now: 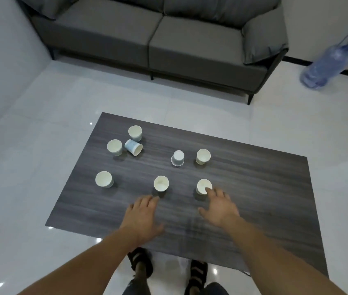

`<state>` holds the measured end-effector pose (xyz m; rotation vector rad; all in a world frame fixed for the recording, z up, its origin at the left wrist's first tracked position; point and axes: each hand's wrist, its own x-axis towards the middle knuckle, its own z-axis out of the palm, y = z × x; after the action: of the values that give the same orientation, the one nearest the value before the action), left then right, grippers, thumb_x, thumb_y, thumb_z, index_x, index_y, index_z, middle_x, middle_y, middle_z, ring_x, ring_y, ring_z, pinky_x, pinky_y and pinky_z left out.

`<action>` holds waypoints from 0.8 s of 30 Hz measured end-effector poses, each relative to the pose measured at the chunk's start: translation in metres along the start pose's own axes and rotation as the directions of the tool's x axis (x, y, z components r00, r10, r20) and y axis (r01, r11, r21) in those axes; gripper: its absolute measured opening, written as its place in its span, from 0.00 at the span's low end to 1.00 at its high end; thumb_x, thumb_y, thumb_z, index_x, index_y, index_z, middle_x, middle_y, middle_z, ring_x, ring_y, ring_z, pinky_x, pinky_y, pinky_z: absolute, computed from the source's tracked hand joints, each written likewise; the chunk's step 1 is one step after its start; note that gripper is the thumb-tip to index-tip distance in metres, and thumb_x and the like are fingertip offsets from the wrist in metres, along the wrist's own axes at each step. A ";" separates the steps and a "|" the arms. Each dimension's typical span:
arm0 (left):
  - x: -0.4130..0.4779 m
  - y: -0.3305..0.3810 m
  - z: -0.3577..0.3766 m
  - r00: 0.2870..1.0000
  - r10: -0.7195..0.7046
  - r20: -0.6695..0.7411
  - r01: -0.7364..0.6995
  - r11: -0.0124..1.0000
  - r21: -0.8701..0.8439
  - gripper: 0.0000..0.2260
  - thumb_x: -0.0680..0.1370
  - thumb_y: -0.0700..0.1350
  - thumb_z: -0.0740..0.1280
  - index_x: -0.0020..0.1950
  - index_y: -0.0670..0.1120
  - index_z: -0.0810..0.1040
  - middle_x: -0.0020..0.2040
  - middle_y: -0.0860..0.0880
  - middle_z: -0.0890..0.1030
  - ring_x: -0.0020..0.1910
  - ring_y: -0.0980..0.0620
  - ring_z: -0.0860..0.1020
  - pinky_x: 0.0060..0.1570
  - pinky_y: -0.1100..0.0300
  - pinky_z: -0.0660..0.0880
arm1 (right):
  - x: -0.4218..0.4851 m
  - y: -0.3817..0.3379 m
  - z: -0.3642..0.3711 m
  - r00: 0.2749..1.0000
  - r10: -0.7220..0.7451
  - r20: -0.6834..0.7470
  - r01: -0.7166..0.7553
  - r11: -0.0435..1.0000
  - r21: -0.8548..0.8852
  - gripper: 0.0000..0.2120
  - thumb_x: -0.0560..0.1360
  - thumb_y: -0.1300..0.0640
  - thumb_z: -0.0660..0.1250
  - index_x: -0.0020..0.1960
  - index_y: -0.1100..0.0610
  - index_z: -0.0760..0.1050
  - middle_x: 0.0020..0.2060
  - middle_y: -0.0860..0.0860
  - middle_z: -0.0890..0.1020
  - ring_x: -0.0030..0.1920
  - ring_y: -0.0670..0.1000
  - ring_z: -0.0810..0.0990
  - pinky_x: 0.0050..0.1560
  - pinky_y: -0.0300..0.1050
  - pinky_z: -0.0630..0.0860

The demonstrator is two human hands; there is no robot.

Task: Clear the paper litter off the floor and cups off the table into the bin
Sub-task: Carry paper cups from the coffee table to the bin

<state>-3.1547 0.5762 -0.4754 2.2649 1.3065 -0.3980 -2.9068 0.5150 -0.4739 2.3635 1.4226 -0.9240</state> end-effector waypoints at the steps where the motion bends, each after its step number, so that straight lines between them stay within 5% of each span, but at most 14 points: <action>1: 0.013 -0.009 0.000 1.000 0.024 0.001 -0.024 1.000 0.002 0.38 0.71 0.64 0.62 0.77 0.52 0.52 0.76 0.51 0.57 0.75 0.51 0.55 0.71 0.51 0.55 | 0.010 -0.005 0.003 1.000 0.024 -0.002 -0.024 1.000 0.009 0.37 0.76 0.39 0.64 0.78 0.49 0.52 0.77 0.51 0.55 0.75 0.57 0.57 0.69 0.55 0.67; 16: 0.132 -0.074 0.077 0.991 0.118 -0.064 -0.129 0.972 -0.195 0.40 0.71 0.63 0.66 0.77 0.52 0.53 0.75 0.54 0.57 0.74 0.53 0.55 0.72 0.55 0.55 | 0.181 0.009 0.082 0.975 0.221 0.029 -0.223 0.974 0.050 0.40 0.74 0.44 0.70 0.78 0.45 0.50 0.78 0.54 0.47 0.73 0.66 0.58 0.70 0.57 0.66; 20: 0.138 -0.084 0.088 0.991 0.127 -0.050 -0.136 0.959 -0.249 0.41 0.69 0.61 0.68 0.77 0.52 0.54 0.75 0.53 0.58 0.74 0.53 0.56 0.72 0.54 0.57 | 0.173 -0.008 0.103 0.980 0.190 0.052 -0.194 0.977 0.091 0.35 0.74 0.49 0.70 0.76 0.50 0.58 0.72 0.57 0.62 0.67 0.64 0.68 0.63 0.53 0.70; 24: 0.134 -0.089 0.087 0.982 0.182 -0.049 -0.188 0.944 -0.269 0.42 0.68 0.60 0.70 0.77 0.52 0.55 0.75 0.52 0.60 0.74 0.52 0.57 0.72 0.54 0.58 | 0.136 -0.061 0.108 0.989 0.067 0.132 -0.088 0.983 0.164 0.33 0.73 0.41 0.67 0.74 0.49 0.62 0.67 0.53 0.69 0.62 0.58 0.75 0.58 0.48 0.73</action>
<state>-3.1655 0.6632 -0.6360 2.1377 1.0728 -0.1162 -2.9576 0.5890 -0.6342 2.4113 1.2403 -1.1921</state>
